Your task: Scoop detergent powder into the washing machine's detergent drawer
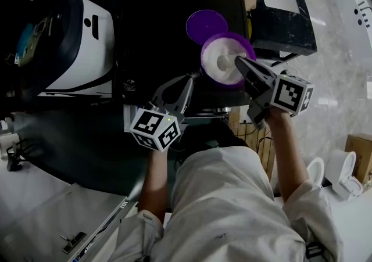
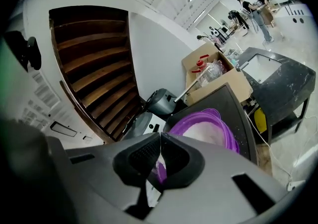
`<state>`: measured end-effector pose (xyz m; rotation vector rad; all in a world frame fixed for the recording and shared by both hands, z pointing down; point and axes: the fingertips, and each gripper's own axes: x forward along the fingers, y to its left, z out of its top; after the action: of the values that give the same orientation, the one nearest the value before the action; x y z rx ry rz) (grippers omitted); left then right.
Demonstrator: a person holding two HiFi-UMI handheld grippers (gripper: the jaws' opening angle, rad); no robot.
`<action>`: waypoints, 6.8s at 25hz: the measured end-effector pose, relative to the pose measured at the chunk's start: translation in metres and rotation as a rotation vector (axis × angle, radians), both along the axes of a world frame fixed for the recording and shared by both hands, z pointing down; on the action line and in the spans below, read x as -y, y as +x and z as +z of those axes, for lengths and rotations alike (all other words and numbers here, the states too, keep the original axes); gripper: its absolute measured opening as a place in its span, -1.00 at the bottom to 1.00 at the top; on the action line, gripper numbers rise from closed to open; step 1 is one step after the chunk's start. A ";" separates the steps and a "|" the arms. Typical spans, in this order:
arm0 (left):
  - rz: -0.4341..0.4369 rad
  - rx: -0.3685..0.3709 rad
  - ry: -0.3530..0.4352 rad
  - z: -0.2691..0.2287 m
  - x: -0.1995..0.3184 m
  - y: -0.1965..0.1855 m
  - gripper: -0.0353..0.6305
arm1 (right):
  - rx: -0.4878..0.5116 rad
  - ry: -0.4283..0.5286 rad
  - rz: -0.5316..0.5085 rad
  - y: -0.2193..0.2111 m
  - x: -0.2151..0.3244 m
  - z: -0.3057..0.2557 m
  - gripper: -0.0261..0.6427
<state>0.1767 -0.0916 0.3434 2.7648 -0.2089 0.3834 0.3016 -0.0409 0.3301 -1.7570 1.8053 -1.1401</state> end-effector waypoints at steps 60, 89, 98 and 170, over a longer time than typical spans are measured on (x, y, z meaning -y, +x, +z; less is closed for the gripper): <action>-0.802 0.015 0.000 -0.003 0.023 -0.242 -0.83 | 0.350 0.093 -0.766 -0.241 0.106 -0.043 -0.89; -0.802 -0.001 -0.117 0.039 0.020 -0.316 -0.83 | 0.256 -0.045 -0.737 -0.325 0.104 0.059 -0.89; -0.724 0.017 -0.148 0.056 0.024 -0.321 -0.83 | 0.181 -0.067 -0.684 -0.333 0.102 0.099 -0.89; -0.662 -0.006 -0.226 0.093 -0.001 -0.340 -0.83 | -0.579 -0.045 -0.807 -0.373 0.089 0.193 -0.89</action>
<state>-0.1637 -0.0903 0.4365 2.3013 -0.9750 0.2028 -0.0718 -0.1299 0.5229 -1.4885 3.0317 -0.9610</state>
